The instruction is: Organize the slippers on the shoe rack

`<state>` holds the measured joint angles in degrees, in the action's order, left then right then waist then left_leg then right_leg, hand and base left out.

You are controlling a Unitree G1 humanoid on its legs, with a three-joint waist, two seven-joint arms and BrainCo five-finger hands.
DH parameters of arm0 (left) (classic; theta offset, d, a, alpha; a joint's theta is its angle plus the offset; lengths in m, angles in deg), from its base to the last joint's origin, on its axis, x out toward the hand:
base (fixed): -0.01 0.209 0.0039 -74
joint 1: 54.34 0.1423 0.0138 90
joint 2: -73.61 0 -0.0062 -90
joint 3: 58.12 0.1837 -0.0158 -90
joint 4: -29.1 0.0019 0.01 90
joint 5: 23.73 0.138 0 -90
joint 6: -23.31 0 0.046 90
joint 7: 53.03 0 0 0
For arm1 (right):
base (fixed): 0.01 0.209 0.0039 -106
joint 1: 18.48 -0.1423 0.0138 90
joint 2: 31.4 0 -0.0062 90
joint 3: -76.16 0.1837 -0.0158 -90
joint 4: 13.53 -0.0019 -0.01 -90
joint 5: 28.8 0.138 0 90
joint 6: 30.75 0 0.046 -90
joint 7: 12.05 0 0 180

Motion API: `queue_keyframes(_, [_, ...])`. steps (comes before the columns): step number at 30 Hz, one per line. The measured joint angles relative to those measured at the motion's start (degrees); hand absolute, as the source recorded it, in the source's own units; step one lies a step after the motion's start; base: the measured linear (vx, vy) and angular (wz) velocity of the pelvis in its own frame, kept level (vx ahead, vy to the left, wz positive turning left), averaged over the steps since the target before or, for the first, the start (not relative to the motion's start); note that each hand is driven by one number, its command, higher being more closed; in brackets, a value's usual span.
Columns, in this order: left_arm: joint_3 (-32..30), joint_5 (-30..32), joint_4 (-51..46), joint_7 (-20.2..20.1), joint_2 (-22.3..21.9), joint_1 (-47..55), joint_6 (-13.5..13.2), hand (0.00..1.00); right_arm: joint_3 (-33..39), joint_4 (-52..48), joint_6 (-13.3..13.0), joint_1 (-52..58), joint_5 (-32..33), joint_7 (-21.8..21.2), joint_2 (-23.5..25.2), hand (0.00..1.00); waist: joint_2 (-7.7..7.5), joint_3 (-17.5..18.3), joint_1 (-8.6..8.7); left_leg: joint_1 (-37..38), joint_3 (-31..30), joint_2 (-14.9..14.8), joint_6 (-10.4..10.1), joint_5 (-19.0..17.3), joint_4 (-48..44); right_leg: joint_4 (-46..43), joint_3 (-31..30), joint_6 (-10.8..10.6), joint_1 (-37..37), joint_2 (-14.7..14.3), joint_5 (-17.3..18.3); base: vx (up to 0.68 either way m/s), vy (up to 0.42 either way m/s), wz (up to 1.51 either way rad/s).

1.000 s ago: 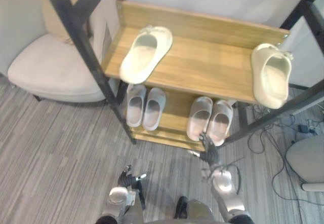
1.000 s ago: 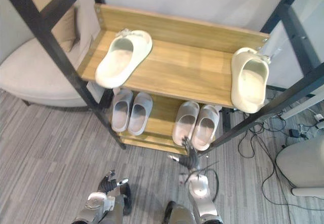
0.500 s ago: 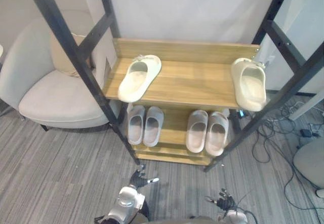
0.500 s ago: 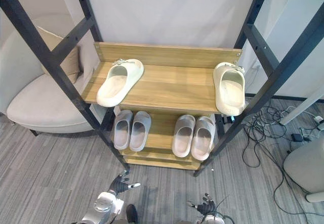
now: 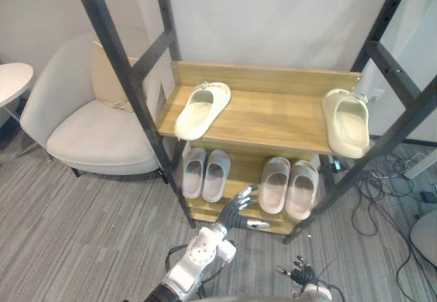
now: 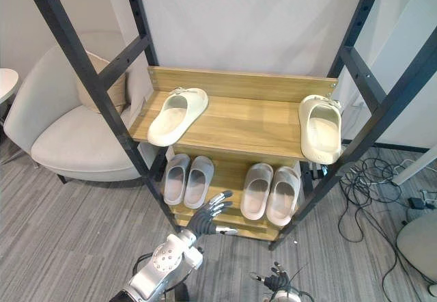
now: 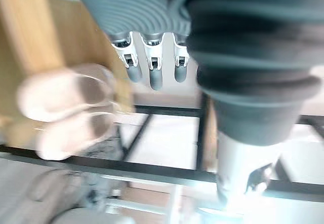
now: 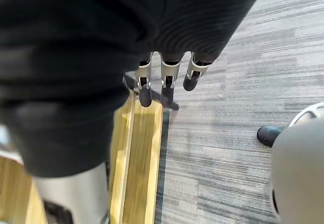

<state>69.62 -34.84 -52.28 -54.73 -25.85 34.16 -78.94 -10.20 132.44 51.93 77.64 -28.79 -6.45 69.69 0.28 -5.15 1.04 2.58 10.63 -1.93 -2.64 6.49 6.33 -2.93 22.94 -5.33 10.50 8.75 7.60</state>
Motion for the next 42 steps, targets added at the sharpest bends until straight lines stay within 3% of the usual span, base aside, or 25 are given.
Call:
queue_keyframes(9, [-1.6,-1.4,-8.0,2.1,0.1,-8.4,-2.3,0.00,-4.0,0.1,0.0,-0.6,0.0,-0.1,-0.1,0.00,0.01,0.1,-0.01,1.0,-0.4,-0.2,-0.3,-0.3,0.0,0.7,0.5,0.5,1.5,-0.4,0.3,0.01,-0.006,0.02])
queue_keyframes(16, [-11.2,0.0,-7.5,7.3,1.9,-16.9,-2.6,0.00,-4.1,1.7,0.0,-1.3,-0.1,-0.8,-0.1,0.00,-0.82,0.4,0.32,1.0,-0.3,-0.3,-0.5,-0.4,0.0,0.9,0.4,0.8,1.5,-0.5,0.4,0.00,0.000,0.00])
queue_keyframes(26, [-23.0,4.4,7.8,13.0,7.1,-32.0,-2.4,0.00,-3.0,1.7,0.2,-1.7,-0.1,-2.4,-0.2,0.00,-2.30,0.8,2.14,1.0,1.3,-0.4,-0.9,-1.1,0.0,2.4,-1.0,1.2,1.5,-0.8,-0.5,0.01,0.002,-0.06])
queue_keyframes(34, [-25.9,7.2,18.5,13.9,15.7,-38.5,-0.5,0.00,-1.0,1.7,0.9,-1.5,-0.2,-3.3,-0.4,0.00,-2.87,0.4,3.11,1.4,2.5,-0.6,-1.2,-1.4,0.0,3.2,-2.4,1.3,1.4,-0.8,-0.7,0.01,0.001,-0.11])
queue_keyframes(42, [-27.3,12.2,23.2,13.8,20.1,-40.9,1.0,0.00,0.7,1.8,1.0,-1.0,-0.1,-3.7,-0.6,0.00,-2.63,0.1,3.22,1.4,3.3,-0.7,-1.7,-2.2,0.0,3.2,-3.6,1.3,0.5,-0.7,-0.7,0.00,0.011,-0.08])
